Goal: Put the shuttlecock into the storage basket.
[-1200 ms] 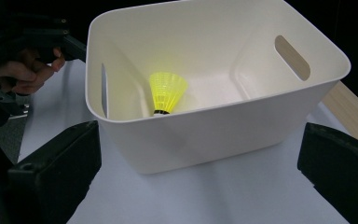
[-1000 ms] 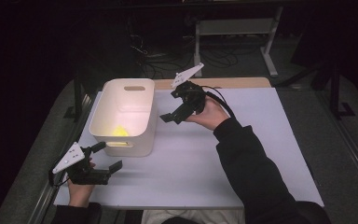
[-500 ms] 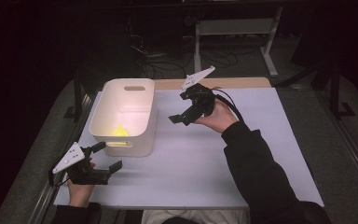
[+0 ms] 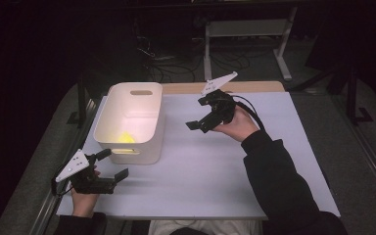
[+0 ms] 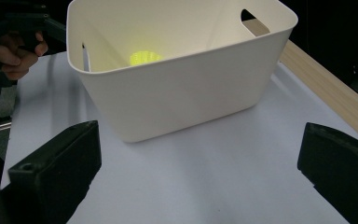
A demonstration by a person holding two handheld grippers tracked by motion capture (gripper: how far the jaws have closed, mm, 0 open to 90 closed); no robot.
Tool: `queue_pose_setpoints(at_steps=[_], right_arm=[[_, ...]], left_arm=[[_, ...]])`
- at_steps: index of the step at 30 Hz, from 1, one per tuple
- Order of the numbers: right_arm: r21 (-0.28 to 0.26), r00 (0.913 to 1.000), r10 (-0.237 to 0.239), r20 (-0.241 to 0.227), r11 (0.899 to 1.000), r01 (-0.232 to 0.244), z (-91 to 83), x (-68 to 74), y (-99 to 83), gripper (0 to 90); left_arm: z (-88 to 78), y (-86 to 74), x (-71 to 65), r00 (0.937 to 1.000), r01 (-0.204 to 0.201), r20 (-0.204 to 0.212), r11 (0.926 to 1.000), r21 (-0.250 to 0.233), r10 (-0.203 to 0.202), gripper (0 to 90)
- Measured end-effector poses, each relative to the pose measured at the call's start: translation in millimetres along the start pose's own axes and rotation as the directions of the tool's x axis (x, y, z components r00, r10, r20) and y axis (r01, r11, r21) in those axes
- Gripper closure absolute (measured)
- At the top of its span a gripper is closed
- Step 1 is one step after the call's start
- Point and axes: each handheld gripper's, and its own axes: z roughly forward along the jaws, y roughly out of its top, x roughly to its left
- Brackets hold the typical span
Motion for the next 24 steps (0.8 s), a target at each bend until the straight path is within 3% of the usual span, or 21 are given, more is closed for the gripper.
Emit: queue_pose_setpoints(at_steps=[10,24], right_arm=[[-0.021,0.9994,0.021,0.028,1.0,-0.02,-19.3,-1.1,-13.3,0.0],[-0.039,0.998,0.048,0.04,0.998,-0.047,-29.3,-2.9,-37.7,0.0]], left_arm=[[0.2,-0.1,0.0,1.0,0.0,-0.002,1.0,0.002,0.0,0.0],[0.3,-0.3,-0.1,1.0,-0.001,-0.003,1.0,0.004,0.001,0.0]])
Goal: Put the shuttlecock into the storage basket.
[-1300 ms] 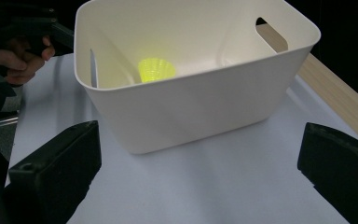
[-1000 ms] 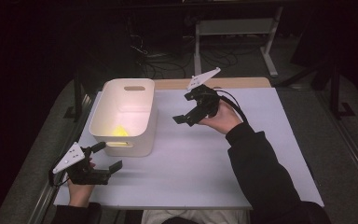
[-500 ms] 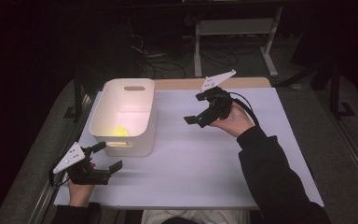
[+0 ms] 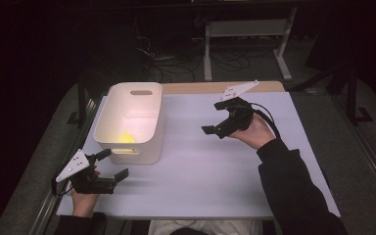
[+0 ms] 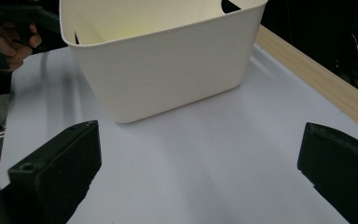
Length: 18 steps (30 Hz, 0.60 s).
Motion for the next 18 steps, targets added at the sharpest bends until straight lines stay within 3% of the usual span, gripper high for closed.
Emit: queue_pose_setpoints(at_steps=[18], right_arm=[[-0.02,0.9995,0.024,0.019,1.0,-0.024,-15.1,-0.4,-25.0,0.0]], left_arm=[[-0.1,-0.1,-0.1,1.0,0.0,-0.002,1.0,0.001,0.0,0.0]])
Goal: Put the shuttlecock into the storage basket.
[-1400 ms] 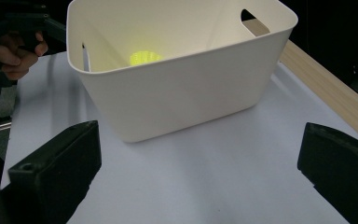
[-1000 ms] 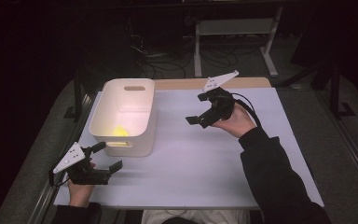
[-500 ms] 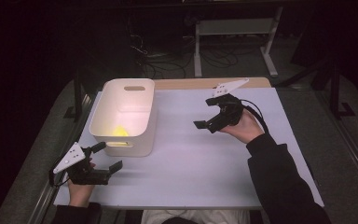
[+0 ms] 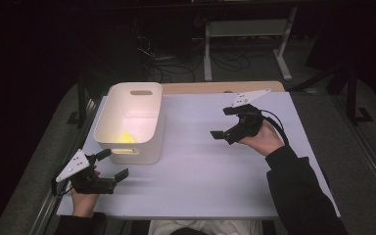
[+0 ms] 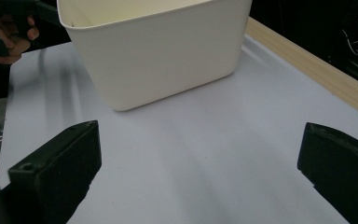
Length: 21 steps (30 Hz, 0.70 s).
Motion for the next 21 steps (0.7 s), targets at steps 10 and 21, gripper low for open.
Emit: queue_pose_setpoints(at_steps=[10,21], right_arm=[[-0.005,0.9999,0.01,0.004,1.0,-0.01,-3.3,0.5,-10.3,0.0],[-0.004,0.9997,0.022,0.011,1.0,-0.021,-7.5,1.2,-23.2,0.0]], left_arm=[[0.0,0.0,0.0,1.0,0.0,0.0,1.0,0.0,0.0,0.0],[0.1,-0.1,-0.1,1.0,-0.001,0.0,1.0,0.002,0.001,0.0]])
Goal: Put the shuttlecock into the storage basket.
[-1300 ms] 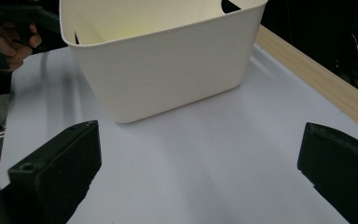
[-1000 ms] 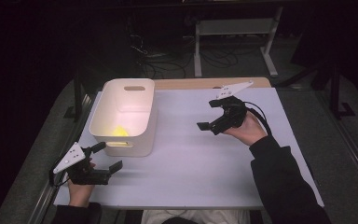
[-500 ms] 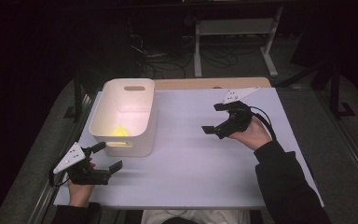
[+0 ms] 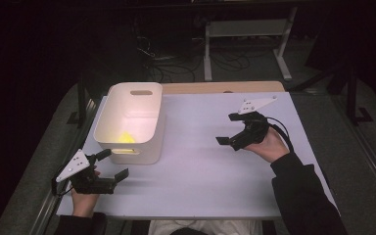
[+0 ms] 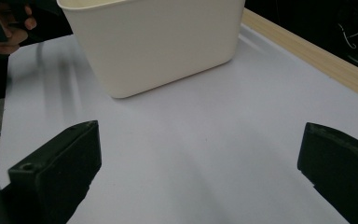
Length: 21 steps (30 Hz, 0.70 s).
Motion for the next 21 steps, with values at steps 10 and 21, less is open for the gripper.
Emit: queue_pose_setpoints(at_steps=[10,21], right_arm=[[-0.002,0.9998,0.016,0.012,1.0,-0.016,-6.2,-2.4,-12.1,0.0],[-0.004,0.999,0.038,0.023,0.999,-0.038,-13.5,-2.6,-25.2,0.0]], left_arm=[[0.1,-0.1,0.0,1.0,-0.001,-0.001,1.0,0.001,0.001,0.0],[0.0,-0.2,-0.1,1.0,-0.001,-0.001,1.0,0.001,0.001,0.0]])
